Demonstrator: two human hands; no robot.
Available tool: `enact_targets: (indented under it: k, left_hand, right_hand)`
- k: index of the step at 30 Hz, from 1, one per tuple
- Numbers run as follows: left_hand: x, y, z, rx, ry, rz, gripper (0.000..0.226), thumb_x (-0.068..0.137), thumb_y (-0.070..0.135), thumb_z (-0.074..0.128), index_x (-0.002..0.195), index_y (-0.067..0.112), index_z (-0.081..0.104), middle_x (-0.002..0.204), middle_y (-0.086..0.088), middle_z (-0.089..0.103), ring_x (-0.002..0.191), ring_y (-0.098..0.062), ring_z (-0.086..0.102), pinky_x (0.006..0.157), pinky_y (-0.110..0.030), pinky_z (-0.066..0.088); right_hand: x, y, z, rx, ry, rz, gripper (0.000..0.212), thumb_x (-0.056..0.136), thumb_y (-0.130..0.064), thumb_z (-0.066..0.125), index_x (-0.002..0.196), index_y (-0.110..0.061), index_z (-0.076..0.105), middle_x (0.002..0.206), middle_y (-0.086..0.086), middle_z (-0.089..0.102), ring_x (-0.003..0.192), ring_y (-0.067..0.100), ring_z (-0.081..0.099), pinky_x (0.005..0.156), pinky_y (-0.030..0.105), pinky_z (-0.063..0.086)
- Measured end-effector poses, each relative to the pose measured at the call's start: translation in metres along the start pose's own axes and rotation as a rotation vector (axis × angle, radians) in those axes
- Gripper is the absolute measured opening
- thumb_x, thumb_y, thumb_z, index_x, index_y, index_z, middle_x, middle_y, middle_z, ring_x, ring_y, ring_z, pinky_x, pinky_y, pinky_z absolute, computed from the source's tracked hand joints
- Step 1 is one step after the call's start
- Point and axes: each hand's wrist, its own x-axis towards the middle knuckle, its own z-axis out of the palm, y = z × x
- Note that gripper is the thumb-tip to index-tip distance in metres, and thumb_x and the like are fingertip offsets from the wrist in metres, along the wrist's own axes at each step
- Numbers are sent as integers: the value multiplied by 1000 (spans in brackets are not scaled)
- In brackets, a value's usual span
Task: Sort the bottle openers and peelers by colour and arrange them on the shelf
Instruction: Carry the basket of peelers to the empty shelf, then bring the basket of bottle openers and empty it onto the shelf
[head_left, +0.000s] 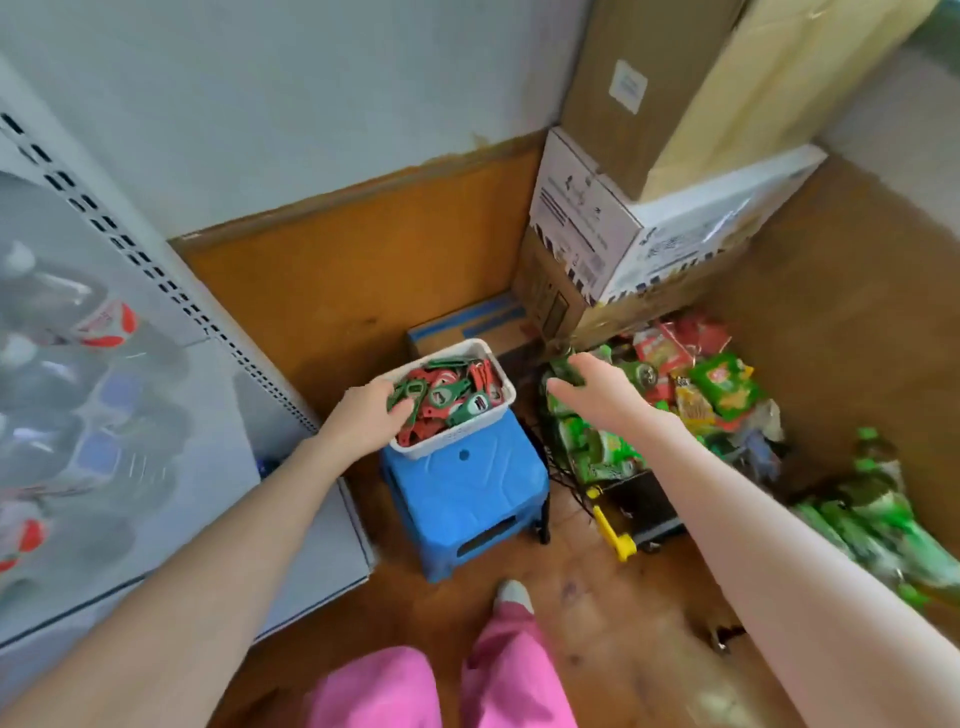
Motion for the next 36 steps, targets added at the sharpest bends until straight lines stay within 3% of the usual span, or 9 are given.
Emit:
enact_targets:
  k: [3,8,11,16,20,26,29,32,36]
  left_hand:
    - [23,-2,13,-99,20,-149,29,95,29,47,112,7,54,116,-19,59,106,-32,55,84,-36,43]
    - [64,-19,37,-165,76,-326,40,94,28,48,116,-6,51,116,-24,57,107,-36,53,86,-39,43]
    - [95,-36,59,-164,78,-370,39,94,28,47,114,-5,50,111,-24,58,104,-37,53,81,-38,42]
    - [148,-73,109,-189,112,-422,26,94,30,46,87,6,40,86,-14,51,91,-35,55,65,-34,36]
    - [180,-100,149,-243,138,-453,26,93,29,47,95,4,43,92,-16,56,89,-33,55,65,-33,37]
    - [206,-117,188,-306,213,-442,42,94,27,47,119,-5,40,110,-23,56,103,-38,53,69,-33,35]
    - [206,-120,195,-485,259,-421,40,93,24,50,122,-1,40,114,-16,53,106,-30,53,75,-31,40]
    - [200,-123,199,-635,281,-400,40,89,13,55,126,8,39,122,-11,52,113,-26,51,93,-44,46]
    - [196,-121,200,-697,292,-400,44,89,-3,48,129,13,39,125,-10,50,114,-24,50,94,-42,46]
  right_hand:
    - [47,18,-7,-22,-62,-27,60,95,-36,46,141,-3,28,138,16,45,125,31,44,96,35,39]
    - [120,34,9,-18,-133,-45,58,95,-35,48,139,-1,30,138,18,44,126,32,43,97,37,39]
    - [162,42,38,-15,-157,-64,61,94,-34,49,140,-1,28,137,19,46,125,32,45,95,36,40]
    - [227,60,101,39,-183,-58,64,95,-33,48,144,-4,20,140,18,43,128,30,43,97,35,40]
    - [273,72,149,39,-192,-57,64,96,-33,46,145,-2,18,138,19,45,125,31,46,95,36,41]
    - [311,75,191,132,-187,-59,55,97,-32,43,141,-4,27,134,16,49,122,31,48,93,33,40]
    - [312,77,203,230,-160,-99,40,98,-28,38,132,-7,39,124,13,54,113,27,52,84,29,38]
    - [307,77,212,341,-97,-99,34,99,-25,35,127,-7,43,116,12,57,107,25,54,83,31,41]
    - [303,74,214,388,-48,-110,32,100,-22,33,125,-6,44,108,8,56,96,17,50,80,29,40]
